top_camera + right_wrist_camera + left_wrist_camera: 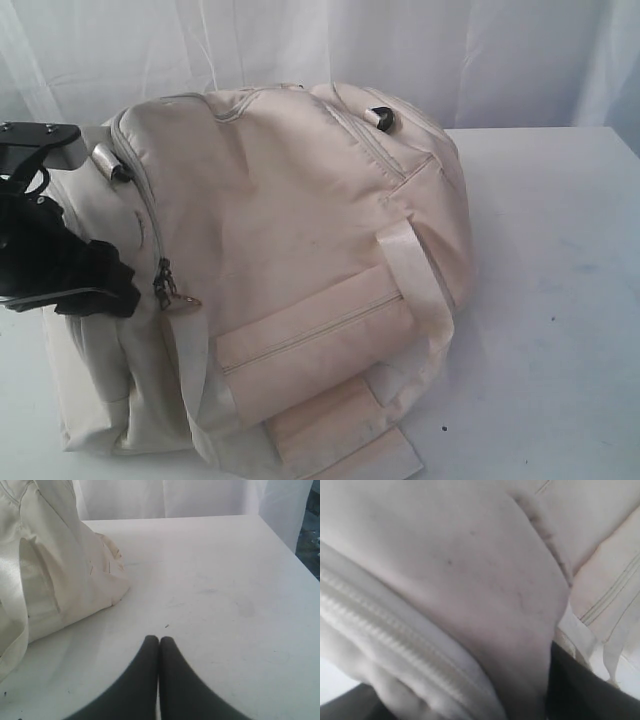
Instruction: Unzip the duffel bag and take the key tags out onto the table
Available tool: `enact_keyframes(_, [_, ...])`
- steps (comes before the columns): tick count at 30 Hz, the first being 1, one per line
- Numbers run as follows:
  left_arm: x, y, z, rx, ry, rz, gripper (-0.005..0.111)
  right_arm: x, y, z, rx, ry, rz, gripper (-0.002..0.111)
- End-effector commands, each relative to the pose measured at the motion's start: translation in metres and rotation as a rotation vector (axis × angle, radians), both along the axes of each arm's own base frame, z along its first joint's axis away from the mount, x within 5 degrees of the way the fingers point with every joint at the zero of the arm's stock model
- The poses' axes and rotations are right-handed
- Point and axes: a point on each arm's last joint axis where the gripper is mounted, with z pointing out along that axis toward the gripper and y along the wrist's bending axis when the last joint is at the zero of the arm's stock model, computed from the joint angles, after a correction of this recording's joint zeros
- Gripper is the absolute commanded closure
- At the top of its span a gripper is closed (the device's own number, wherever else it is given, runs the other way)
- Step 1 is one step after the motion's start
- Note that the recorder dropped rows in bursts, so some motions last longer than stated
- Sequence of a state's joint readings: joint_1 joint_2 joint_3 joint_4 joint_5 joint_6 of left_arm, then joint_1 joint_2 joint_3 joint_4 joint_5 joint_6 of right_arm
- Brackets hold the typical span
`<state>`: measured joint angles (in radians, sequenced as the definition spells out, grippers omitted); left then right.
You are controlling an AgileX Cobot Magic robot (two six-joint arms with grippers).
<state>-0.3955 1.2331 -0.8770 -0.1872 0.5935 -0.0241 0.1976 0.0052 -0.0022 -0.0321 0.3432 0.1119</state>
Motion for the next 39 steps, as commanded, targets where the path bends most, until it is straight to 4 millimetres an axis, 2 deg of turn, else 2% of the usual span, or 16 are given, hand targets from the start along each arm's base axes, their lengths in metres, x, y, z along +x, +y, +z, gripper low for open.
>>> enact_keyframes(1, [-0.001, -0.001, -0.004, 0.007, 0.014, -0.011, 0.059, 0.0, 0.0, 0.0, -0.002, -0.011, 0.003, 0.108])
enact_keyframes(6, [-0.001, 0.0, -0.004, 0.025, 0.008, -0.017, 0.089, 0.0, 0.0, 0.0, -0.002, -0.011, 0.003, 0.108])
enact_keyframes(10, [-0.002, 0.0, -0.004, 0.027, 0.015, -0.019, 0.106, 0.0, 0.0, 0.0, -0.002, -0.011, 0.003, 0.108])
enact_keyframes(26, [-0.002, 0.0, -0.004, 0.023, 0.016, -0.018, 0.107, 0.0, 0.0, 0.002, -0.002, -0.027, 0.003, 0.108])
enact_keyframes(29, [-0.002, 0.0, -0.004, 0.022, 0.017, -0.017, 0.107, 0.002, 0.001, 0.014, 0.052, -0.158, 0.003, 0.108])
enact_keyframes(32, [-0.002, 0.0, -0.004, 0.022, 0.017, -0.017, 0.107, 0.001, 0.002, 0.04, 0.145, -0.433, 0.015, 0.108])
enact_keyframes(36, [-0.002, 0.0, -0.004, 0.022, 0.017, -0.017, 0.107, -0.012, 0.0, 0.072, 0.256, -0.798, 0.046, 0.108])
enact_keyframes(37, [-0.002, 0.0, -0.004, 0.022, 0.017, -0.017, 0.107, -0.02, -0.001, 0.083, 0.284, -0.944, 0.058, 0.108])
enact_keyframes(39, [-0.002, -0.001, -0.004, 0.013, 0.021, -0.014, 0.107, -0.028, -0.004, 0.091, 0.39, -1.052, 0.078, 0.108])
